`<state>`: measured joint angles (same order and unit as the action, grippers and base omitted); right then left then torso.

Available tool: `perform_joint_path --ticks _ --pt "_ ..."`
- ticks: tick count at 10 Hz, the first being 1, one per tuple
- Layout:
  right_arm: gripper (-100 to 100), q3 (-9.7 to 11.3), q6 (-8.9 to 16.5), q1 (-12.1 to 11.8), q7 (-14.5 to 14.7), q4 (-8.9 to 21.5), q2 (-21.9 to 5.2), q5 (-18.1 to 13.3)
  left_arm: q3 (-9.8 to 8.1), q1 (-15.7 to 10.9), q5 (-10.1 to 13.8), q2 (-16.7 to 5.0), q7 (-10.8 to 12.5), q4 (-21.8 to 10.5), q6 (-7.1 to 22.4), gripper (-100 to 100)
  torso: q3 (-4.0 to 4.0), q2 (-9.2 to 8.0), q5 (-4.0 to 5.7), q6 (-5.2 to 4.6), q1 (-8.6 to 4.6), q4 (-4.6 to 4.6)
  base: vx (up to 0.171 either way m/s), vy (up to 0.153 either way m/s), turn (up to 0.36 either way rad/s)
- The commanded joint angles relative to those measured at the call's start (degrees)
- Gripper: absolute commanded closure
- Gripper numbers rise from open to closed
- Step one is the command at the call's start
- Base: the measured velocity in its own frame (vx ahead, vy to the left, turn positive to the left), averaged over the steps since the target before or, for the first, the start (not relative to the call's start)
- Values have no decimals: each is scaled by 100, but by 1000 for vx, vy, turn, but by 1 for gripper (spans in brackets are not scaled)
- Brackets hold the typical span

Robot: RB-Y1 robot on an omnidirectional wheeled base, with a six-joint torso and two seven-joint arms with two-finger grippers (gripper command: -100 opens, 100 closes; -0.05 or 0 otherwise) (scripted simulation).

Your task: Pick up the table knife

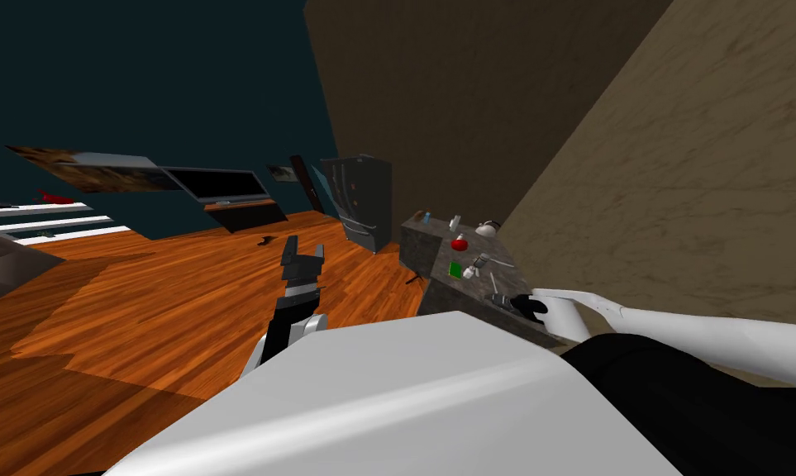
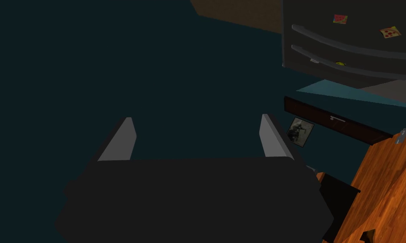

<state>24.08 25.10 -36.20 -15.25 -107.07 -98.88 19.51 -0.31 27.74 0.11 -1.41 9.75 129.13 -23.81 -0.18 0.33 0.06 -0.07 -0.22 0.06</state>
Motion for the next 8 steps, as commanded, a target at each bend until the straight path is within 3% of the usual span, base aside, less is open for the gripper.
perform_joint_path --ticks 1,3,5,6,7,8 --pt "-100 12 77 -179 -103 8 -218 -50 0 0 0 0 0 0 0 0 0 0 0 0 0 0 107 -82 124" --pt "-100 132 160 -295 -125 78 -426 -29 0 1 0 -1 0 0 0 0 -9 16 4 0 -18 3 148 -118 144" --pt "-100 163 174 -207 0 110 -333 12 -1 1 0 -1 0 0 0 0 -9 14 7 -3 -22 4 58 -54 36" --pt "0 159 174 -219 -26 109 -339 -2 0 0 0 0 0 0 0 0 9 -18 0 -4 9 -3 0 0 0" --pt "-100 185 144 -209 39 239 -175 -57 0 0 0 1 0 0 0 0 17 -29 -3 -4 18 -7 -3 -3 19" --pt "-100 202 124 -203 81 326 -66 -95 0 -1 0 1 0 0 0 0 21 -35 -3 -5 19 -8 -5 -6 18"
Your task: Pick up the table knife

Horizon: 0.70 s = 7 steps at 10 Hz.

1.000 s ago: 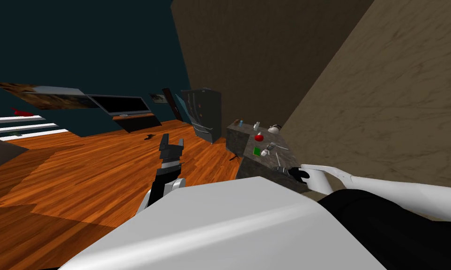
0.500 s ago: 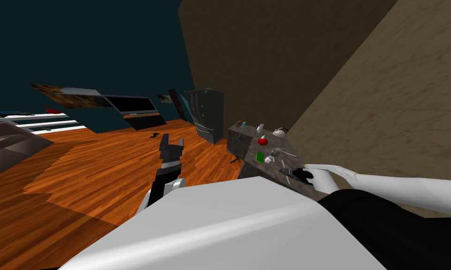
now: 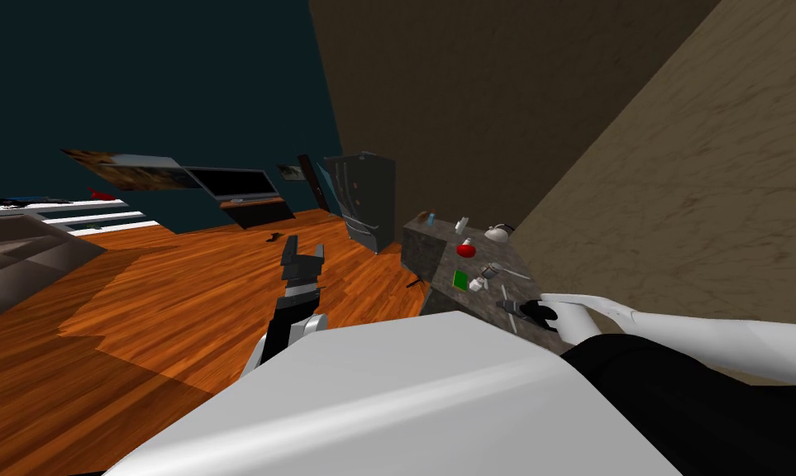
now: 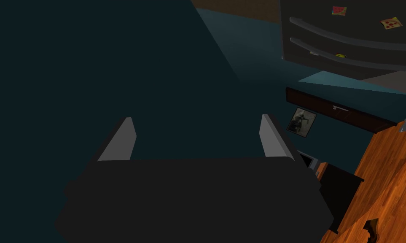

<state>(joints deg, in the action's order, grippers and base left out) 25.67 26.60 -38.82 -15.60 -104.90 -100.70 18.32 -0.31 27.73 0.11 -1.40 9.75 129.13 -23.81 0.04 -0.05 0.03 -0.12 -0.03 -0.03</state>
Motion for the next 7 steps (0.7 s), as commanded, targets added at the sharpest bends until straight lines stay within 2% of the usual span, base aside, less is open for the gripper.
perform_joint_path --ticks 1,3,4,5,7 --pt "-100 52 -36 62 137 152 170 4 0 0 0 0 0 0 0 0 0 0 0 0 0 0 -6 -7 22" --pt "-100 87 -76 74 221 325 388 -71 0 0 0 0 0 0 0 0 1 -1 0 0 -1 0 -6 -7 22" --pt "-100 77 -58 88 197 266 323 -40 0 0 0 0 0 0 0 0 -1 -1 9 -1 -7 3 0 0 0" --pt "100 79 -62 92 213 276 335 -43 0 0 0 0 0 0 0 0 -4 3 12 -1 -15 4 0 0 0" --pt "100 73 -68 97 204 271 338 -38 0 0 0 0 0 0 0 0 -6 4 12 -3 -20 8 1 0 -9"
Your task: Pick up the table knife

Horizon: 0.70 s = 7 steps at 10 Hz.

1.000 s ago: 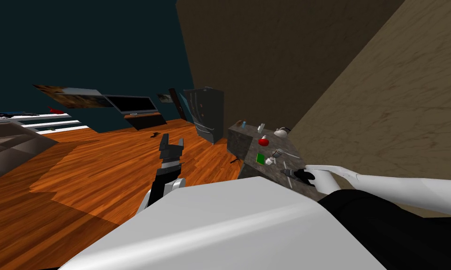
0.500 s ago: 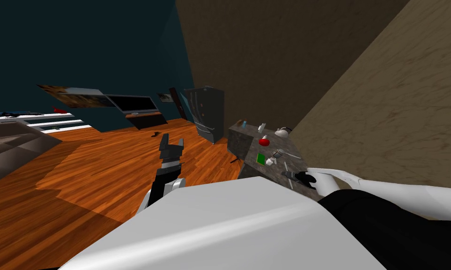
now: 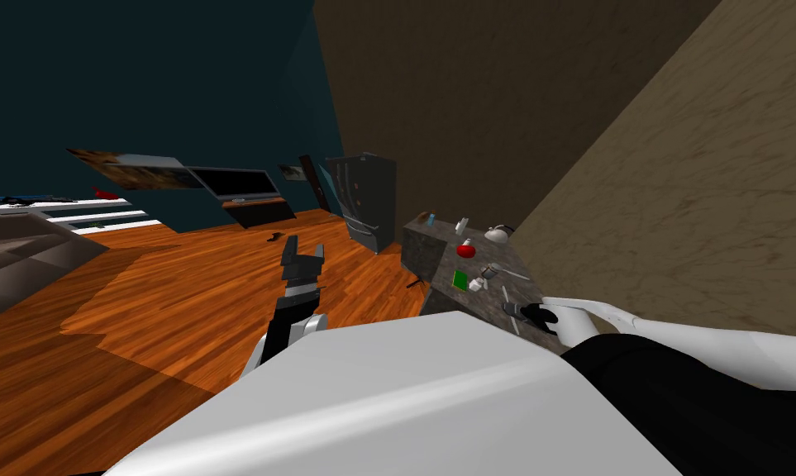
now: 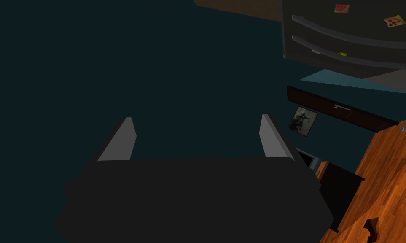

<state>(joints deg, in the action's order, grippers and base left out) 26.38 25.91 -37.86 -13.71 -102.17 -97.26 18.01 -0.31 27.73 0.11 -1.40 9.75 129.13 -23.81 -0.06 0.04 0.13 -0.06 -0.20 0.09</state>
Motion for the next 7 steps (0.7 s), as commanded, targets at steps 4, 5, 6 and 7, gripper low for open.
perform_joint_path --ticks 4,5,6,7 --pt "100 -19 33 -34 -52 -121 -174 35 0 0 0 0 0 0 0 0 -3 5 0 0 3 1 4 2 -2" --pt "100 -37 53 -40 -93 -207 -283 73 0 0 0 0 0 0 0 0 -6 11 -4 1 8 1 8 10 -29" --pt "100 -54 74 -46 -135 -294 -392 111 0 0 0 0 0 0 0 0 -6 10 -4 0 11 2 7 8 -24" --pt "100 -81 47 -114 -174 -270 -362 35 0 0 0 0 0 0 0 0 -6 10 -5 0 13 1 0 0 0"
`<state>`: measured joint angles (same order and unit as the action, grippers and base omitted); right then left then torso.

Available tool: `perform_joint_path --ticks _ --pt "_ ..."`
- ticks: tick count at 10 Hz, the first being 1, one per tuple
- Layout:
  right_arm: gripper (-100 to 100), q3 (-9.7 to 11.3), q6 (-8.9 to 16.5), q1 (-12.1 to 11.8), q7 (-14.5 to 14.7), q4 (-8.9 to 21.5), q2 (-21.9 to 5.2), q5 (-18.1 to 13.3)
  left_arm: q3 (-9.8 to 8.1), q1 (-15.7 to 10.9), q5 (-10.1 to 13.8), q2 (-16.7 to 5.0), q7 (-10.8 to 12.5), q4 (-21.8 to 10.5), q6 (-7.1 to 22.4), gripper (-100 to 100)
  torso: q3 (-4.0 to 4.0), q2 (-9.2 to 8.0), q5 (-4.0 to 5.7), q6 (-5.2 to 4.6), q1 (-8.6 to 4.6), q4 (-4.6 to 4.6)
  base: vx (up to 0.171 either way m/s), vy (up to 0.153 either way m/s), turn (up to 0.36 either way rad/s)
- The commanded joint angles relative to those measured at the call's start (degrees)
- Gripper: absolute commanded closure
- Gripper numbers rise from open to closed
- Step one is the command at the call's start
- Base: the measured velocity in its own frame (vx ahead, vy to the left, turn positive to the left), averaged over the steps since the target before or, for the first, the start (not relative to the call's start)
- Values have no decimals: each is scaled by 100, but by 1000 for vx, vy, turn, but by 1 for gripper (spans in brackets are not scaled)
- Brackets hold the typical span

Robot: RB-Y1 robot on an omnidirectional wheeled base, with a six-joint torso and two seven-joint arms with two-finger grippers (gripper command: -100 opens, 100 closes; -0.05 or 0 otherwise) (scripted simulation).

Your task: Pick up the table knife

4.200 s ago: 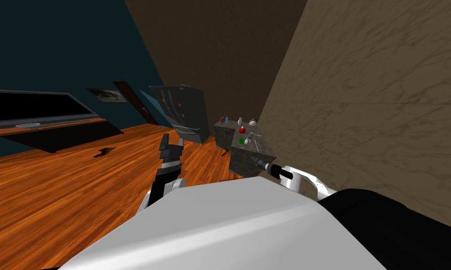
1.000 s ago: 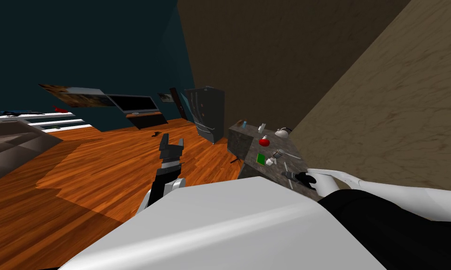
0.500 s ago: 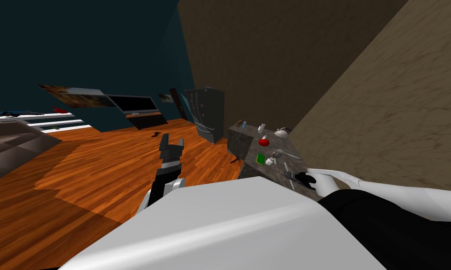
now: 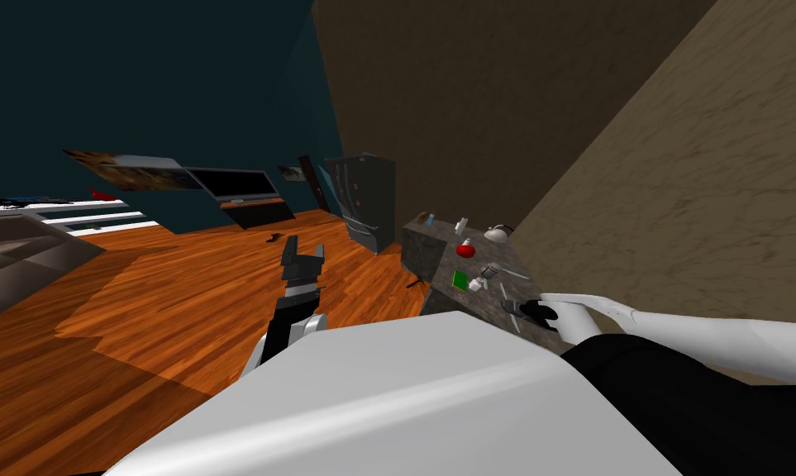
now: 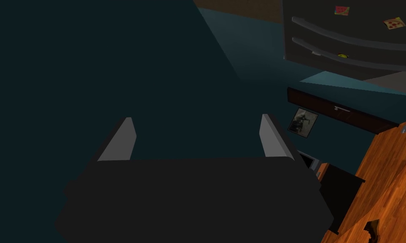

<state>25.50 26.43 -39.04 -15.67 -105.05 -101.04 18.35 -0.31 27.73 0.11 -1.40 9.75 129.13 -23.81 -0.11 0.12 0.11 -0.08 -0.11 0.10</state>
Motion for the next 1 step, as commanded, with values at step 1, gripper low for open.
perform_joint_path --ticks 1 --pt "0 0 0 0 0 0 0 0 0 0 0 0 0 0 0 0 0 0 0 0 0 0 0 0 0"
